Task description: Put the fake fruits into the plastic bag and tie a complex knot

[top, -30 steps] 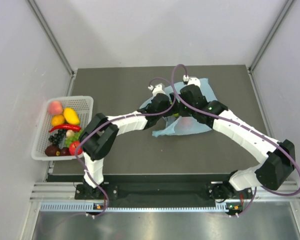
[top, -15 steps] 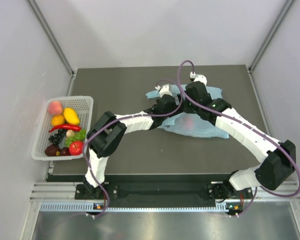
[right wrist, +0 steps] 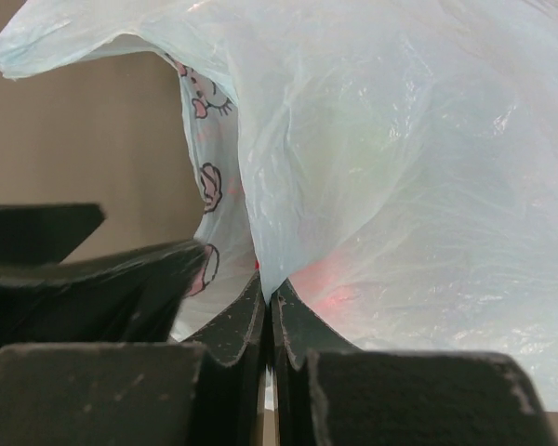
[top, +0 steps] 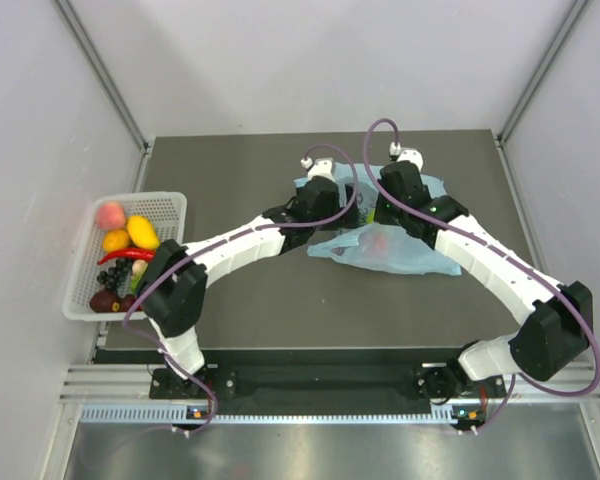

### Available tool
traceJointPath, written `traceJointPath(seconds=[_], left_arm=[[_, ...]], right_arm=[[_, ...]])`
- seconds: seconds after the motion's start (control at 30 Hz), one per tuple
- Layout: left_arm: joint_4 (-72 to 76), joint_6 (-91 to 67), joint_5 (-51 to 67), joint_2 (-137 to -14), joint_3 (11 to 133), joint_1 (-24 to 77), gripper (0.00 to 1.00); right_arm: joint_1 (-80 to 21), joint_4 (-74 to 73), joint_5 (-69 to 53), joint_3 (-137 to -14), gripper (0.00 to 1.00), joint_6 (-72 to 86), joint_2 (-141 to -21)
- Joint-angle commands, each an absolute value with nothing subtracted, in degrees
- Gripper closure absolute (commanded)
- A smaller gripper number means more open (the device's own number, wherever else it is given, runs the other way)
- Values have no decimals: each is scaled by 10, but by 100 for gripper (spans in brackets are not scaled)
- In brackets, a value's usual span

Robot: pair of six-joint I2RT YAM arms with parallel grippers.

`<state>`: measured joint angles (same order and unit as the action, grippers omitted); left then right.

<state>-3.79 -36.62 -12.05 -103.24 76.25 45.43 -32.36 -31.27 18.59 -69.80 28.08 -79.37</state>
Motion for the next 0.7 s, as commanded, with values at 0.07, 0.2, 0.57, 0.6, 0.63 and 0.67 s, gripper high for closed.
traceJointPath(seconds=[0.07,0.2,0.57,0.6,0.63,0.67], left_arm=[[-174,-321,-164,-932,755,450,2],[-251,-330,-188,-865,716,394,5],[-329,-354,-221,-690,621,24,5],[-333,-359,-226,-693,626,5,8],[-332,-365,-222,-704,627,-23,9],[-332,-368,-215,-711,628,-66,10]], right_arm=[[-309,-283,178,-695,100,272,-769],[-308,-279,174,-691,100,270,-770],[-306,-266,162,-677,100,261,-772],[-307,-264,158,-677,100,261,-773],[-306,-261,155,-675,100,261,-773],[-306,-261,152,-675,100,260,-773]])
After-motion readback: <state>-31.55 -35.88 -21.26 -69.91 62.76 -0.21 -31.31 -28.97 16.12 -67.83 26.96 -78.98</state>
